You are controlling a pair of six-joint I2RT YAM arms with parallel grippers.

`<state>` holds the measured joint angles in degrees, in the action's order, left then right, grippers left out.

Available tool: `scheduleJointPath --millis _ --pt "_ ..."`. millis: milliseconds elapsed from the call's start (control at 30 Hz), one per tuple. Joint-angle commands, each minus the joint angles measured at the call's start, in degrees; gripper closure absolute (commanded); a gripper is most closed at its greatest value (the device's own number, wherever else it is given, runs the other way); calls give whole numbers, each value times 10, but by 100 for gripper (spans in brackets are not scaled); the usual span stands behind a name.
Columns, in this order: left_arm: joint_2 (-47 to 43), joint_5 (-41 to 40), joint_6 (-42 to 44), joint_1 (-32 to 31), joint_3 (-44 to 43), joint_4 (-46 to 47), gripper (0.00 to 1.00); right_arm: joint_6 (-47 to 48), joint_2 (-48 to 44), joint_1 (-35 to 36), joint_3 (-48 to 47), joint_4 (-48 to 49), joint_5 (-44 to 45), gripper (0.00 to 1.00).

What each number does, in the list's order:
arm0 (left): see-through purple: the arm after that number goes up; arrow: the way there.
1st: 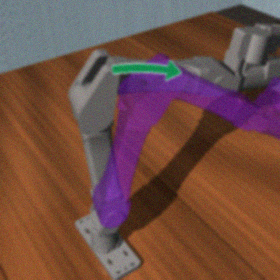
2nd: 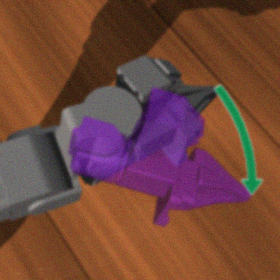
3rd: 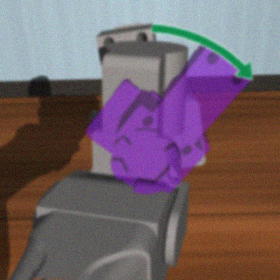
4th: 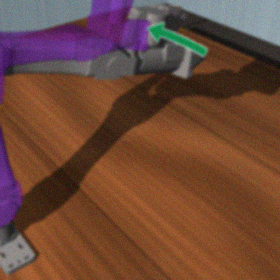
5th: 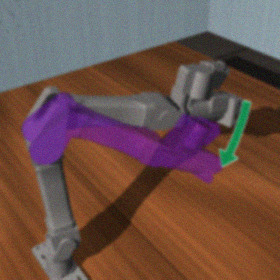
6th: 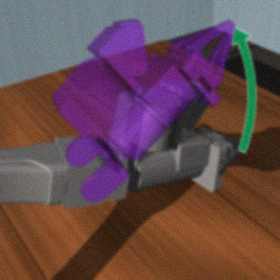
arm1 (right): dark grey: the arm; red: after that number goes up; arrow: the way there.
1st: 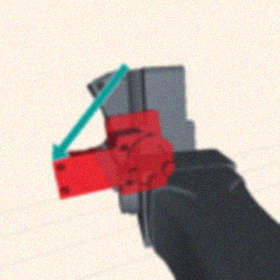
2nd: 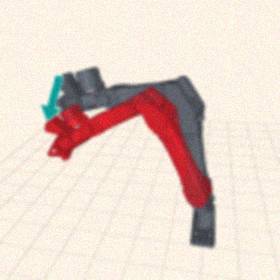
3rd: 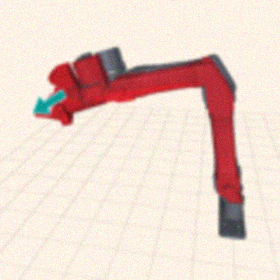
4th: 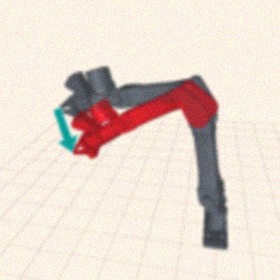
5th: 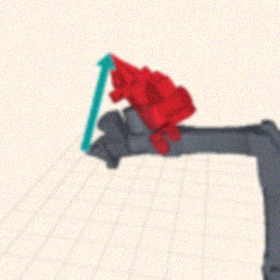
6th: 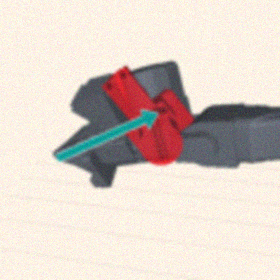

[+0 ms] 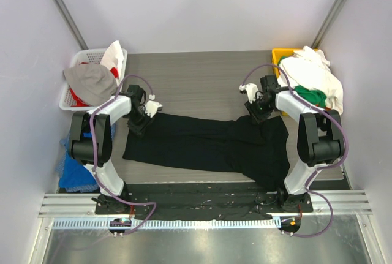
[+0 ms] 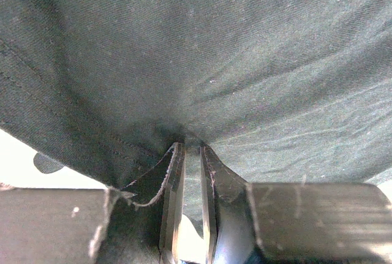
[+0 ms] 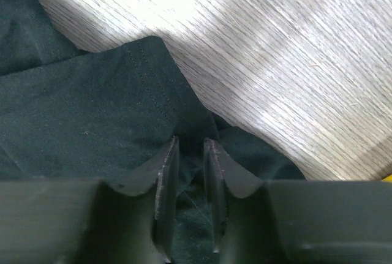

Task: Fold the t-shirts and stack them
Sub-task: Fold the other side of the tshirt into a rectangle

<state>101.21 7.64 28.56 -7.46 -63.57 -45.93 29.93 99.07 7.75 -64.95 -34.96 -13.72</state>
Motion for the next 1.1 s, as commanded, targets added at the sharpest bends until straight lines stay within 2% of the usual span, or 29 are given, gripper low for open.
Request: scheduleJointPath --millis 0,67,200,400,733,1067 --pt "9 -17 12 1 5 23 80 5 0 -3 2 10 -11 77" --pt "8 -16 10 1 4 23 80 4 -3 -2 2 10 -10 87" --pt "11 -14 9 1 5 23 80 1 -9 -3 3 6 -9 99" --pt "11 -13 8 1 3 23 80 0 -45 -2 8 -21 -11 99" --pt "16 -5 4 1 -3 23 80 11 -193 -2 29 -114 3 99" --pt "7 1 4 1 -12 7 80 33 -251 5 54 -211 -32 99"
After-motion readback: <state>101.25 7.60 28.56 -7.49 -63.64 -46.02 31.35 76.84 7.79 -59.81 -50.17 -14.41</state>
